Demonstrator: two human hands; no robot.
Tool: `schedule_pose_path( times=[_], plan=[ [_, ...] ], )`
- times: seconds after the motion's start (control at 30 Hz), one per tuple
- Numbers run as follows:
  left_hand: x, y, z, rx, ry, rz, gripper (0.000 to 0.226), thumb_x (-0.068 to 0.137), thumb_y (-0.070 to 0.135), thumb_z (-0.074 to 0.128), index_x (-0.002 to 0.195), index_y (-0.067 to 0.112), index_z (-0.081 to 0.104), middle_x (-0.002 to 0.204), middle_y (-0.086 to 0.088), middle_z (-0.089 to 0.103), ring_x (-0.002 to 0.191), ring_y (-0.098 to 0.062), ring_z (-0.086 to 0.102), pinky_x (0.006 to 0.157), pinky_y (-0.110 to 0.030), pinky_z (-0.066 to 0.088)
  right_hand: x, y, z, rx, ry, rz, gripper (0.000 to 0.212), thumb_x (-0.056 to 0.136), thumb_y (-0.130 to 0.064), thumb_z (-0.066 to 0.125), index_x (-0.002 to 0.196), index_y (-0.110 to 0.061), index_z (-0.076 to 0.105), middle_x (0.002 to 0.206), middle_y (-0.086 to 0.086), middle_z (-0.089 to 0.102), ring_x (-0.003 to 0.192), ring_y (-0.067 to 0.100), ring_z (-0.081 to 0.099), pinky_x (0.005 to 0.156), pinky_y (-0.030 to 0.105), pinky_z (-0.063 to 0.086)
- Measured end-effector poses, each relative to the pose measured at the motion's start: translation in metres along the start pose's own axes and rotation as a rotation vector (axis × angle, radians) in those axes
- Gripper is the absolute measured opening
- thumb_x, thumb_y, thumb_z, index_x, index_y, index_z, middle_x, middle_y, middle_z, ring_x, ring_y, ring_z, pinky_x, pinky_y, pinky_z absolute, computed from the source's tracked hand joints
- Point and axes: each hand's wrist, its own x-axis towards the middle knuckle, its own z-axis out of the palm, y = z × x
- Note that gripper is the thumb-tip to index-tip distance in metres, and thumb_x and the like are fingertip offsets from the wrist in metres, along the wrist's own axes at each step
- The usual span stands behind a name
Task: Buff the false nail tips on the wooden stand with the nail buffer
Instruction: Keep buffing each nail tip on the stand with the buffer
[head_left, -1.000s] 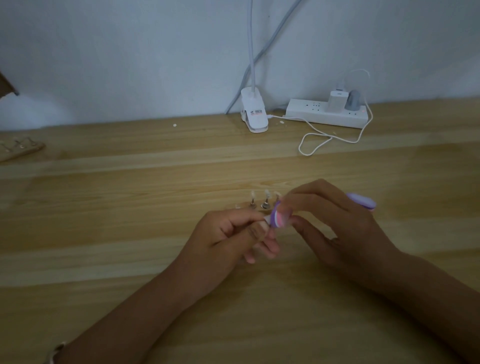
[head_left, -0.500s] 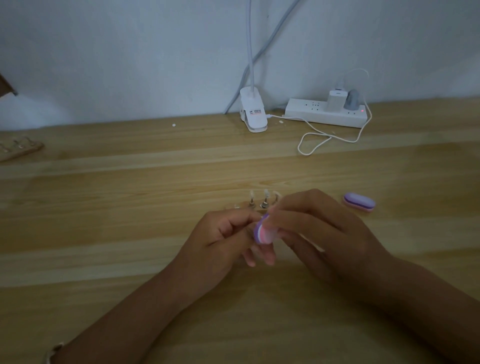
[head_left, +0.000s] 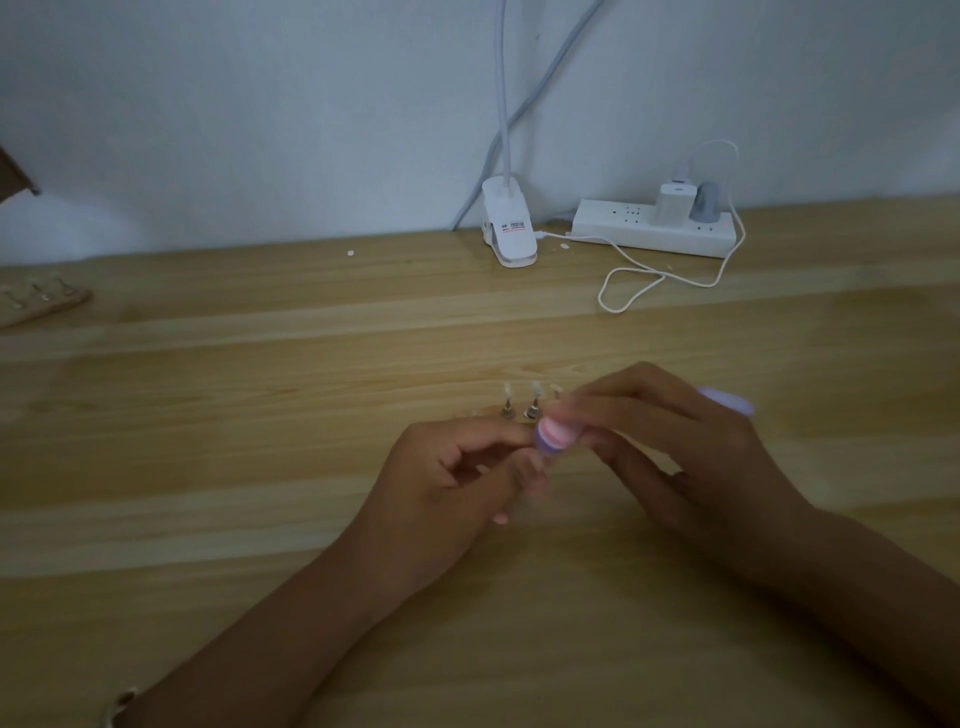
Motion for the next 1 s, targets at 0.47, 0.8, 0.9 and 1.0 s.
schedule_pose_path(
  times=[0.47,0.8,0.9,1.0],
  plan=[
    [0.0,-0.002,-0.003,0.182,0.074,0.105,0.016,0.083,0.031,0.071,0.097,0.032,0.076,0.075,0.009,0.07,0.055,-0.012,0.063,0.051,-0.031,0.055,-0.013,-0.001,0.004,0.028,-0.126,-0.09,0.022,0.097,-0.022,0.062,0.112,-0.029,0.075,0.101,-0.021,0.069,0.093,-0.002,0.065,0.085,0.005,0.042],
    [0.001,-0.001,-0.003,0.267,0.106,0.161,0.019,0.079,0.026,0.073,0.096,0.021,0.077,0.071,0.015,0.068,0.064,0.003,0.061,0.06,-0.016,0.047,-0.009,-0.006,0.007,0.108,-0.153,-0.031,0.026,0.1,-0.023,0.054,0.119,-0.035,0.066,0.116,-0.016,0.061,0.106,-0.008,0.057,0.092,0.004,0.038],
    [0.003,-0.001,-0.001,0.27,0.124,0.143,0.014,0.082,0.014,0.074,0.095,0.017,0.079,0.069,0.012,0.068,0.061,0.001,0.06,0.058,-0.018,0.046,-0.004,0.006,0.003,-0.073,-0.032,-0.022,0.022,0.096,-0.006,0.064,0.112,-0.017,0.074,0.104,-0.001,0.068,0.094,0.006,0.062,0.089,0.003,0.032],
    [0.002,0.002,-0.002,0.236,0.105,0.165,0.019,0.079,0.032,0.073,0.093,0.021,0.078,0.07,0.014,0.068,0.061,0.0,0.06,0.058,-0.017,0.046,-0.005,0.0,0.01,-0.005,-0.038,-0.033,0.023,0.097,-0.007,0.061,0.116,-0.012,0.073,0.107,0.001,0.066,0.097,0.008,0.062,0.089,0.01,0.04]
  ],
)
